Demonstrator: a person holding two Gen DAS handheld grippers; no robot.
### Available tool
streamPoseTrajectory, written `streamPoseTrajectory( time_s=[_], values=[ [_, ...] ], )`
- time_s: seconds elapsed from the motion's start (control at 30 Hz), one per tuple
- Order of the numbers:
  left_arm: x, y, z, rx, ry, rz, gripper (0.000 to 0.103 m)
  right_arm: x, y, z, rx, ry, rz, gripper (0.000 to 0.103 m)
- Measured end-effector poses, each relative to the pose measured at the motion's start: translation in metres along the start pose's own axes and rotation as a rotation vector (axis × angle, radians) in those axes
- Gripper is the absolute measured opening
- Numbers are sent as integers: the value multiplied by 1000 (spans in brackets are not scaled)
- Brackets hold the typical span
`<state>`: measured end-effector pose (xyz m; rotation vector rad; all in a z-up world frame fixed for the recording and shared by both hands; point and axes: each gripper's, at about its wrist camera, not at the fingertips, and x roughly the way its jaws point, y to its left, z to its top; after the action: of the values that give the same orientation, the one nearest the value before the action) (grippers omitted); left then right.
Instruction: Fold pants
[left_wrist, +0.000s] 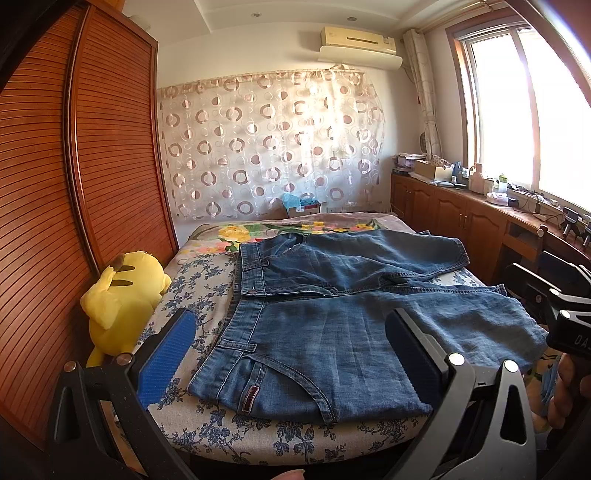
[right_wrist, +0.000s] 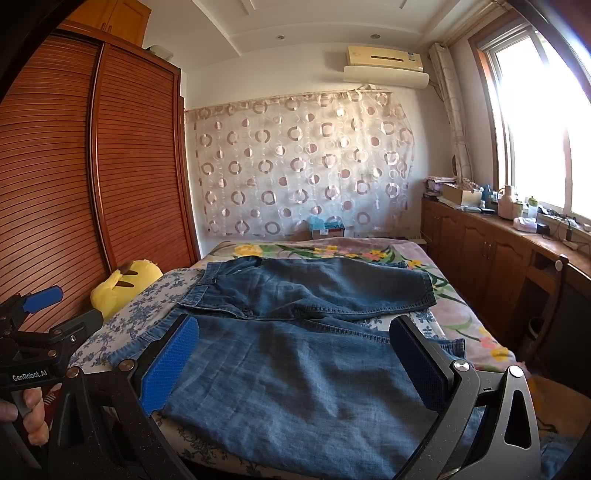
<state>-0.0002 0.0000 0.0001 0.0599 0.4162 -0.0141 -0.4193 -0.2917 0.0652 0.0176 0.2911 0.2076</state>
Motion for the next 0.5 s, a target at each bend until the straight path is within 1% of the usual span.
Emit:
streamPoseTrajectory(
  time_s=[0.5],
  values=[
    [0,0,0,-1,-1,-1,103,0,0,0,1,0,1,103]
  ],
)
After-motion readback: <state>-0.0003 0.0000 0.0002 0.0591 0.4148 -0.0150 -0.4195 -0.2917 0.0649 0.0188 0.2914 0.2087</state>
